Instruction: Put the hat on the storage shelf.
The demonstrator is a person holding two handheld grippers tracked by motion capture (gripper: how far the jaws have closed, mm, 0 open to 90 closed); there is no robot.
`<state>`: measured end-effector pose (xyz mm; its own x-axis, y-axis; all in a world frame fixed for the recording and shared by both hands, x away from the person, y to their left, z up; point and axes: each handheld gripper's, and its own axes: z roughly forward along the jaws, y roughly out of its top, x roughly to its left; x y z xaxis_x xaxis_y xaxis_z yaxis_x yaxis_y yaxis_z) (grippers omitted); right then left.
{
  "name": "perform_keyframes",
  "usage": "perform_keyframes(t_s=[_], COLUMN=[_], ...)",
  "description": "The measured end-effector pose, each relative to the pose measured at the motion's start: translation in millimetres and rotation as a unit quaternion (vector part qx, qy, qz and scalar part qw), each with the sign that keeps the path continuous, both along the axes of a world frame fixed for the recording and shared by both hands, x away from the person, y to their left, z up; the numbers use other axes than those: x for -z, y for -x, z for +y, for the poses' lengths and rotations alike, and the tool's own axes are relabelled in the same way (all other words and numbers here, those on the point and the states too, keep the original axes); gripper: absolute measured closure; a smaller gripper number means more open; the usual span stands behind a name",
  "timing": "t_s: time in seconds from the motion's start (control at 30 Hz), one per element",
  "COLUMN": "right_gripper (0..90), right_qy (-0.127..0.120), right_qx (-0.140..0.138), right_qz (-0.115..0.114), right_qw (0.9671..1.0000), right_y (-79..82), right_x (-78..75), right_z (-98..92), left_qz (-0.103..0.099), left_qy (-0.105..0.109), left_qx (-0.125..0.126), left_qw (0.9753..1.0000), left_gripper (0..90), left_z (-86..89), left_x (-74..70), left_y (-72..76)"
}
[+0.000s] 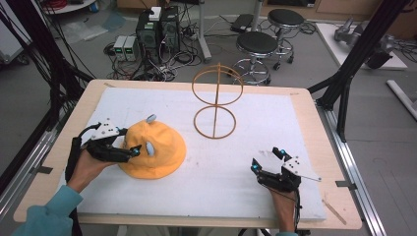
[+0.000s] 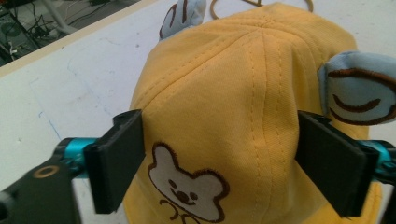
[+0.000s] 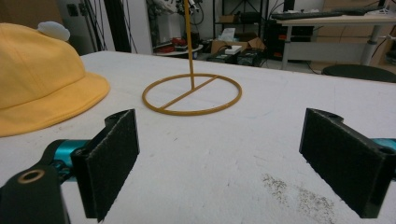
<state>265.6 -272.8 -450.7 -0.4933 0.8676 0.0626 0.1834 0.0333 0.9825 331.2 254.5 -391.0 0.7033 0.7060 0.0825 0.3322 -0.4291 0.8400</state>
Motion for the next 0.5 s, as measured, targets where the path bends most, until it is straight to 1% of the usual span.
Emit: perform_keyframes(t_s=[0.03,0.07,0.1,0.13,0.17,0.27,0.3,0.33,0.37,0.4,0.43,0.5], right_gripper=[10.9,10.9,10.9,10.9,10.9,10.9,10.9,10.9,10.9,10.9,10.9,10.9], right_qy=[-0.001,-0.001,-0.001,-0.001,0.0,-0.001,-0.001,-0.002,-0.002,-0.002,-0.002,-0.004], right_qx=[0.0,0.0,0.0,0.0,0.0,0.0,0.0,-0.001,-0.001,0.0,0.0,0.001], right_qz=[0.0,-0.002,-0.002,-0.001,-0.002,-0.002,-0.002,-0.002,-0.002,-0.003,-0.003,-0.002], right_qw=[1.0,1.0,1.0,1.0,1.0,1.0,1.0,1.0,1.0,1.0,1.0,1.0], right_y=[0.1,-0.3,-0.3,-0.2,-0.2,-0.1,-0.1,-0.1,-0.1,0.0,0.0,0.2], right_x=[0.0,0.0,0.0,0.0,0.0,0.1,0.1,0.1,0.1,0.1,0.1,0.2], right_z=[0.0,-0.2,-0.2,-0.2,-0.2,-0.3,-0.3,-0.5,-0.5,-0.6,-0.6,-0.7], left_qz=[0.002,0.008,0.008,0.013,0.017,0.02,0.024,0.029,0.029,0.033,0.035,0.034], left_qy=[-0.004,-0.006,-0.006,-0.014,-0.016,-0.016,-0.013,-0.008,-0.008,-0.001,0.0,0.002], left_qx=[-0.004,0.01,0.01,0.007,0.009,0.011,0.013,0.011,0.011,0.009,0.011,0.011], left_qw=[1.0,0.9999,0.9999,0.9998,0.9997,0.9996,0.9995,0.9995,0.9995,0.9994,0.9993,0.9993], left_gripper=[29.0,46.1,52.8,52.8,63.1,76.3,76.3,83.9,85.8,86.4,86.6,86.9], left_z=[-0.7,-1.0,-1.0,-2.4,-3.1,-5.5,-5.8,-6.2,-6.2,-5.6,-5.0,-4.2], left_x=[0.6,2.0,2.0,3.3,4.1,5.9,6.2,6.6,6.6,6.4,6.1,5.7], left_y=[-0.2,-0.8,-0.8,-1.6,-2.4,-3.6,-4.0,-4.2,-4.2,-4.4,-4.6,-4.1])
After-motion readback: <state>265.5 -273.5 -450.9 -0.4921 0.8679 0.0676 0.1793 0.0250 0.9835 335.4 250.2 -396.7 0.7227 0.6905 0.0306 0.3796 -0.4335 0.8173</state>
